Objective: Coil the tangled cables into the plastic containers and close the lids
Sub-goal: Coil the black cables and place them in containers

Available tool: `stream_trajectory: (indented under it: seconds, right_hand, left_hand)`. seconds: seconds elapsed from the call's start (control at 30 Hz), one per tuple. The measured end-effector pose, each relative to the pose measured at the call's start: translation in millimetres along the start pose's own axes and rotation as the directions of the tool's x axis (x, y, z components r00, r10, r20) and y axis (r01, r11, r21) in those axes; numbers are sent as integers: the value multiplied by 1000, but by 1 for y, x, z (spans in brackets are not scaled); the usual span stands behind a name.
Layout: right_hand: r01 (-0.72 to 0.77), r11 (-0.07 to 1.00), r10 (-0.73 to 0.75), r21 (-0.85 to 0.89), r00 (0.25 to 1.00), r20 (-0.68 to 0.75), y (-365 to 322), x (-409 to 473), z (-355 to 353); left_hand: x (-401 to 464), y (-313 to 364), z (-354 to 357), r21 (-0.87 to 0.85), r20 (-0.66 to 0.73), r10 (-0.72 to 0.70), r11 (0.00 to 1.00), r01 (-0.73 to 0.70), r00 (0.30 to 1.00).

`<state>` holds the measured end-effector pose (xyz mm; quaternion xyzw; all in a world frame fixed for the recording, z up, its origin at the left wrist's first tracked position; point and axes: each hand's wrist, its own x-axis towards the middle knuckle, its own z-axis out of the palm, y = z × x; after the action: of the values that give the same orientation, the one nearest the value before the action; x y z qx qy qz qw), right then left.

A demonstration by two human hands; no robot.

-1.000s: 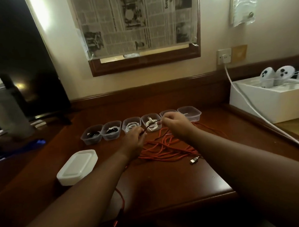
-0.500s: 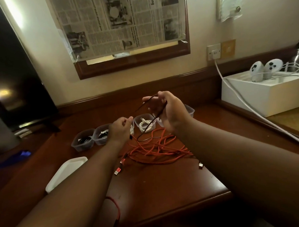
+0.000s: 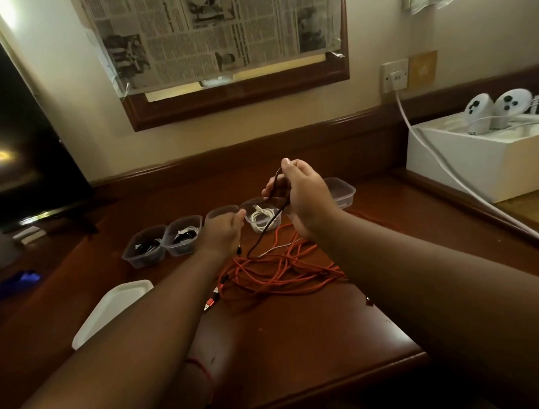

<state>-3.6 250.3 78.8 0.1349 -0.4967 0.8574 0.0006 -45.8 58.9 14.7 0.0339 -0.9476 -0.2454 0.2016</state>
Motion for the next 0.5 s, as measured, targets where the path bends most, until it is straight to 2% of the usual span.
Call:
stream_trajectory:
  seconds: [0.1,0.17,0.2,0.3,0.4,0.47,0.5]
  right_hand:
    - [16,998,-15,55,1000,-15,-2,1,0]
    - [27,986,-15,166,997,-70,-9,5,0]
    - [23,968,3,249,995,-102,-13,8,-1]
    - [13,903,67,430,983,-171,-26,17,-8]
    - [43,881,74,471,971,-228,-36,22,-22]
    - [55,934,41,353,965,-258,-41,18,-34]
    - [61,976,-4,207,965,-263,-42,16,-41]
  left_hand:
    - [1,6,0,-336,-60,-84,940,59,995]
    - [-10,22,-1,-559,33,-103,823,104,994]
    - [-18,31,-2,-632,101,-67,766,116,993]
    - [-38,41,0,-671,272,112,734,105,956]
    - [-48,39,4,-645,354,195,759,88,915]
    - [-50,36,9,-576,346,235,818,8,908]
    - [-50,34,11,-536,330,253,843,-40,910]
